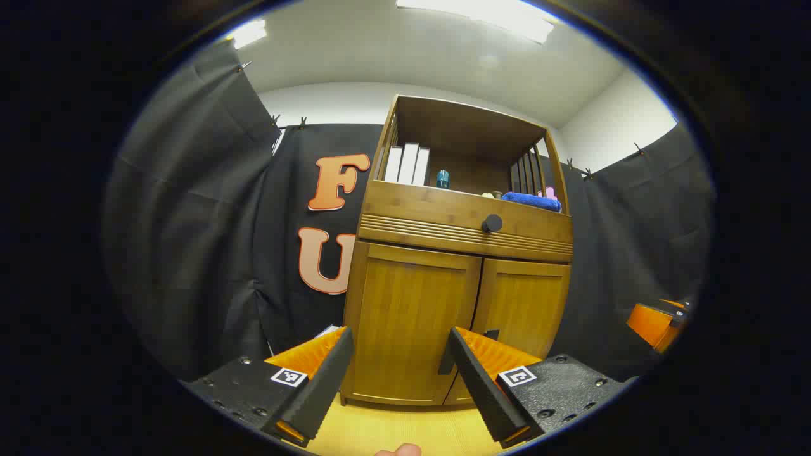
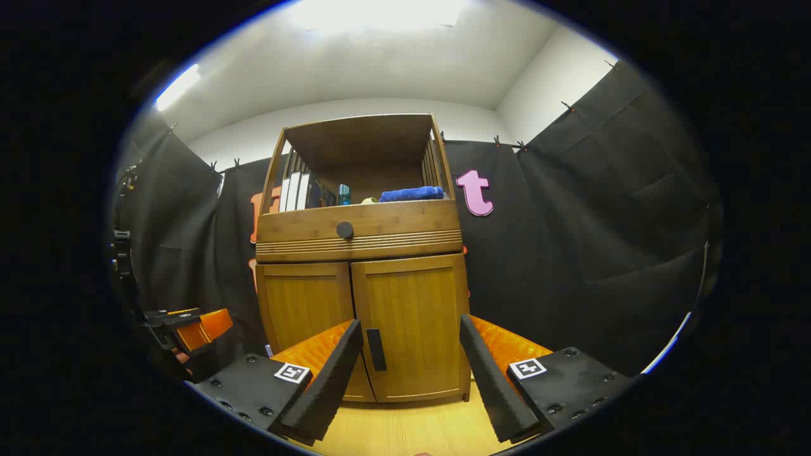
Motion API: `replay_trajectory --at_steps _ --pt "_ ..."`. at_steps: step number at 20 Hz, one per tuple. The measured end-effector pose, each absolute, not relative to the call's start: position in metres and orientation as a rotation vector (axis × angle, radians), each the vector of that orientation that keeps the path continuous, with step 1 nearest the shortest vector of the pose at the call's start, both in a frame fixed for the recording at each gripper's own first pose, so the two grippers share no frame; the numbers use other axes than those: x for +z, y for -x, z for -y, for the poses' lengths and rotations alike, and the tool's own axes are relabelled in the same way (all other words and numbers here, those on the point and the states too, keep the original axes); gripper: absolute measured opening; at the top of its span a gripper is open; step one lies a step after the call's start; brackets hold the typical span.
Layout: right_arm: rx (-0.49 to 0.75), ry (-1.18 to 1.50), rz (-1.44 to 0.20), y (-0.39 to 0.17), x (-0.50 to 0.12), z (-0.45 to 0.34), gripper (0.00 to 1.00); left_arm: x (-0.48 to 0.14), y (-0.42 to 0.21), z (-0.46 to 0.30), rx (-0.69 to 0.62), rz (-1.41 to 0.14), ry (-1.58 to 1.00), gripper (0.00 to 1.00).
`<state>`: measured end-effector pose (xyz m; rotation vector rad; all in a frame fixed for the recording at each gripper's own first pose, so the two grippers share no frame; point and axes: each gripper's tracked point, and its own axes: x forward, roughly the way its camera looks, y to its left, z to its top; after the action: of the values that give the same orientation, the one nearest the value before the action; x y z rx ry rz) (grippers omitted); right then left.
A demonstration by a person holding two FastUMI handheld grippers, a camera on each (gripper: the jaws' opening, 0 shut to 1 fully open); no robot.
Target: Open the right door of the double-door shoe cabinet with the right hand, and open the left door with the left hand.
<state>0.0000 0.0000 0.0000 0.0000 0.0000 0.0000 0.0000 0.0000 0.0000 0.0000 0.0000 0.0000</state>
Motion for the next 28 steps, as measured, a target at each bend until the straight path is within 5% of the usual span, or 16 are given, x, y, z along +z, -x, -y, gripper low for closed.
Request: replay_trajectory --at_steps 10,28 --pt "0.006 -0.021 -0.023 -0.0021 -0.0069 -0.0036 0.94 -0.0033 -0.0018 0.0004 -0.015 -0.028 0.015 0.95" --pt "-0.011 -0.016 -0.004 0.0037 0.0019 -0.0066 0.99 0.0042 0.0017 -0.0018 -0.001 0.011 0.011 0.95"
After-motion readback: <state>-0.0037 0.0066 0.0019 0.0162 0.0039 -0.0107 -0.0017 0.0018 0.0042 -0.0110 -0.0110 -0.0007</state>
